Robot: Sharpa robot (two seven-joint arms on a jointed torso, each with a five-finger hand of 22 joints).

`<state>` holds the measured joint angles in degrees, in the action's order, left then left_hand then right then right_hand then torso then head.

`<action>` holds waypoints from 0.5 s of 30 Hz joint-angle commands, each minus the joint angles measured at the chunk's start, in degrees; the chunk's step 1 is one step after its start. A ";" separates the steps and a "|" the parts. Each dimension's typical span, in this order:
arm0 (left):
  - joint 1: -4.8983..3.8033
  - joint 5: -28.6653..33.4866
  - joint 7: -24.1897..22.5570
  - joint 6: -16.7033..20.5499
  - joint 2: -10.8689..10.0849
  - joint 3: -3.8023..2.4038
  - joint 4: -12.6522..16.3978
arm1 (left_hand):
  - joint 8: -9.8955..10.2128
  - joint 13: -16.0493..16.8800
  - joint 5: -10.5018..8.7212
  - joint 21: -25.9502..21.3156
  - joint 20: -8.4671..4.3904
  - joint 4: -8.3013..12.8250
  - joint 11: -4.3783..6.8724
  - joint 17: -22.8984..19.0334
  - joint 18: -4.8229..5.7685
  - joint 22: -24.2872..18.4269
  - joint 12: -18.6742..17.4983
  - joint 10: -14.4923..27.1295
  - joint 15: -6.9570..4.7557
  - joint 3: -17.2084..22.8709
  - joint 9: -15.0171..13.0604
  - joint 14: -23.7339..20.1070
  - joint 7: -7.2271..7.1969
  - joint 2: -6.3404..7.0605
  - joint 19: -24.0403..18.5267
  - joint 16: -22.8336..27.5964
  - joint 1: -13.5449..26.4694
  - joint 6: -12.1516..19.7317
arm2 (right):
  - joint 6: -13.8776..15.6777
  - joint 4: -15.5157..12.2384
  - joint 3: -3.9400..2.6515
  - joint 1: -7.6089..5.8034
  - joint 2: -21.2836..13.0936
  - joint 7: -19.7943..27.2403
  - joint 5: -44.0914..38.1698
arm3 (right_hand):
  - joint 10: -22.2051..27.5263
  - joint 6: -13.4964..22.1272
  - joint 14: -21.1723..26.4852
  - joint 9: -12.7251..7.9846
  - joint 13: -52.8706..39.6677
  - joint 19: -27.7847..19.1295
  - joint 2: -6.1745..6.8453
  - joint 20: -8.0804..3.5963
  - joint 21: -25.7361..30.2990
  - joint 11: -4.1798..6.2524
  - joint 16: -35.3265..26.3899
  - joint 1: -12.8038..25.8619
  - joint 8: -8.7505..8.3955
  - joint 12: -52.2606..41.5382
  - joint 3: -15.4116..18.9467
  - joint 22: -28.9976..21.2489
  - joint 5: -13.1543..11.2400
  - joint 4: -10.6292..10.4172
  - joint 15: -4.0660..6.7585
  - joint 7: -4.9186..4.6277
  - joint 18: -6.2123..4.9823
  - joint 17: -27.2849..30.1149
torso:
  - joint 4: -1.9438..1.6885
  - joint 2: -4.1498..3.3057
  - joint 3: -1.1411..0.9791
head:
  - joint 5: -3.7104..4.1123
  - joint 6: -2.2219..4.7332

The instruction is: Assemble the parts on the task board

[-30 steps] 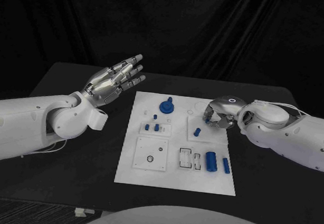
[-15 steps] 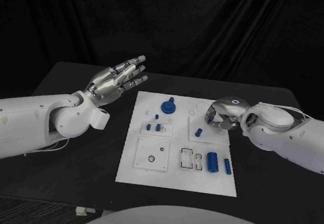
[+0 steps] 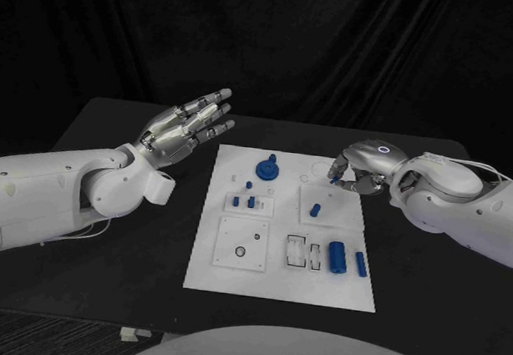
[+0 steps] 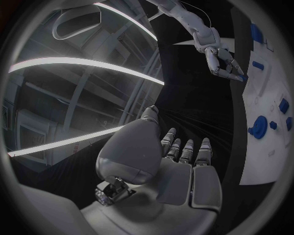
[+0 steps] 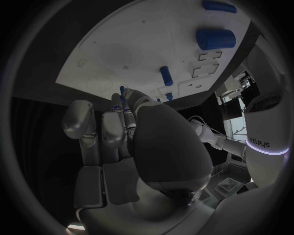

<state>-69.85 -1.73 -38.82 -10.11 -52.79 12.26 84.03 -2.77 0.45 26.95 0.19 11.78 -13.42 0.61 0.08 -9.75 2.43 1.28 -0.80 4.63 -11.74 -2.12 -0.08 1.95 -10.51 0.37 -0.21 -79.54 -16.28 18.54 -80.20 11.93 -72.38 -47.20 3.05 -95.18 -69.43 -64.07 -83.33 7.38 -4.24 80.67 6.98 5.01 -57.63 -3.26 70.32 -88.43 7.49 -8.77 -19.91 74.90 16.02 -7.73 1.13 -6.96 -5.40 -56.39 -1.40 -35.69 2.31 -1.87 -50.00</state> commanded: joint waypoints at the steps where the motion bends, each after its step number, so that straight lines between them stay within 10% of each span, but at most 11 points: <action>1: 0.12 0.13 -0.80 -0.48 0.19 -0.05 -0.05 | -0.36 0.09 0.25 0.30 0.41 0.47 -0.40 -0.08 -0.55 0.06 0.19 -0.15 0.42 -0.02 -0.05 0.08 0.10 -0.03 0.14 0.21 -0.44 -0.39 | 1.80 -1.84 -0.05 -1.42 -0.69 -1.72 0.12 | -0.31 -0.43 -0.01 0.11 0.05 -0.01 -0.29 -0.40 -0.08 0.00 -0.02 0.71 0.23 0.08 0.28 7.49 -0.46 0.06 0.22 0.15 -0.35 0.03 | -0.03 0.02 0.05 | -0.11 0.00; 15: 0.35 0.13 -0.21 -0.36 0.76 -0.05 -0.74 | -0.34 0.12 0.26 0.29 0.47 0.53 -0.58 -0.08 -0.54 -0.04 0.27 -0.19 0.41 0.04 -0.03 0.08 0.25 -0.25 0.12 0.21 -0.55 -0.24 | -2.19 -14.23 -0.05 -3.69 -0.80 -4.30 -2.60 | -0.05 -0.11 -0.27 0.10 0.16 0.17 -0.26 -0.42 -0.58 -0.07 0.46 0.65 -0.05 0.45 0.19 7.61 -1.11 0.24 0.19 0.08 -0.25 -0.81 | -0.02 0.07 0.09 | -1.31 0.00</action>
<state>-69.63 -1.72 -38.61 -10.09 -52.11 12.26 83.28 -2.77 0.50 26.95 0.19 11.78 -13.10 0.43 0.09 -9.76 2.43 1.28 -0.99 4.62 -11.74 -2.11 -0.08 1.95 -10.50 0.37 -0.21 -79.54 -16.28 18.45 -93.61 11.91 -76.09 -48.30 1.17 -95.89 -69.42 -64.05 -83.33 7.43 -4.14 80.67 6.63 5.02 -57.91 -3.27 70.59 -88.05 7.47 -8.48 -19.91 74.93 15.13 -7.73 1.13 -6.97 -5.40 -57.17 -1.42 -35.61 2.40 -2.72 -50.00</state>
